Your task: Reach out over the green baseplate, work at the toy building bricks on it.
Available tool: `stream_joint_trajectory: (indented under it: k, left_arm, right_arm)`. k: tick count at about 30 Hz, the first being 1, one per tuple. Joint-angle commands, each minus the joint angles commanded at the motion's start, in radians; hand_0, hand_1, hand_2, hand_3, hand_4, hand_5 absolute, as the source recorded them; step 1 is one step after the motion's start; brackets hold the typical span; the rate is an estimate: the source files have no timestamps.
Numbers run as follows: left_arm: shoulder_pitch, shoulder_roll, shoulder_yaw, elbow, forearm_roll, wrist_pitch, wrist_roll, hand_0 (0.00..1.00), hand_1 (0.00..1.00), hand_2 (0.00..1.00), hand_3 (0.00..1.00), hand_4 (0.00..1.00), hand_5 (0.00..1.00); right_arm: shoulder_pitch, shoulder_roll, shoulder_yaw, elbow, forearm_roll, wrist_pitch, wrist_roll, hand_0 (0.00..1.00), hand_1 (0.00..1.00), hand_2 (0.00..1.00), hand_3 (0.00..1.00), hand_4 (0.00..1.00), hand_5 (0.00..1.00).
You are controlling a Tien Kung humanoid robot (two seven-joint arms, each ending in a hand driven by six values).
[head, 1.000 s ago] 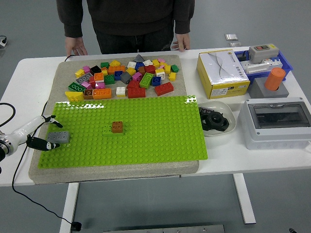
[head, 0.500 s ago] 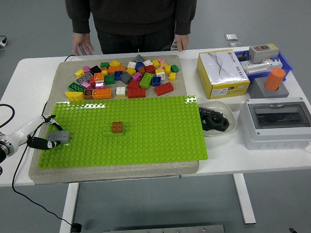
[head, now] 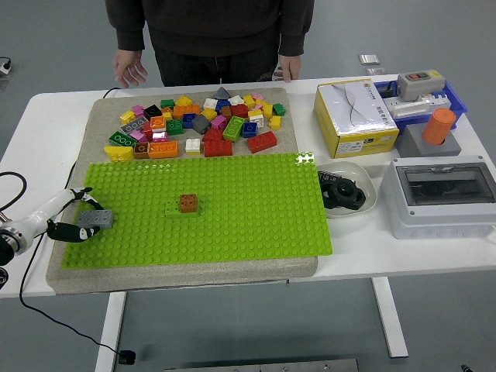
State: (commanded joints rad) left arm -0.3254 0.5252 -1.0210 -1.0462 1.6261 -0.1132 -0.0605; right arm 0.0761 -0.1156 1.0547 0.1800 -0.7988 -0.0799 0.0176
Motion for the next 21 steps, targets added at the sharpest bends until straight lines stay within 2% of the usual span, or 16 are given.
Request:
stream_joint_trajectory:
  k: [3, 4, 15, 21]
  left_arm:
    - [0.000, -0.001, 0.003, 0.001, -0.002, 0.002, -0.001, 0.961, 0.998, 0.998, 0.513, 0.872, 0.002]
    - [0.001, -0.001, 0.004, 0.002, -0.002, 0.003, -0.002, 0.952, 0.998, 0.998, 0.503, 0.903, 0.002]
    - [0.001, -0.001, 0.001, -0.001, -0.005, 0.008, -0.002, 0.948, 0.998, 0.998, 0.500, 0.901, 0.002]
    - [-0.001, 0.006, -0.022, -0.030, -0.011, 0.003, 0.008, 0.947, 0.998, 0.998, 0.500, 0.896, 0.002]
  right_arm:
    - [0.000, 0.000, 0.002, 0.000, -0.001, 0.000, -0.001, 0.697, 0.591, 0.709, 0.690, 0.747, 0.780]
    - [-0.001, 0.000, 0.002, 0.000, -0.002, 0.000, -0.001, 0.697, 0.591, 0.709, 0.690, 0.747, 0.779]
    - [0.001, 0.000, 0.001, 0.000, -0.001, 0.000, 0.000, 0.698, 0.591, 0.709, 0.690, 0.748, 0.780]
    - [0.004, -0.001, 0.001, 0.000, 0.000, -0.001, 0.000, 0.698, 0.591, 0.709, 0.691, 0.748, 0.779]
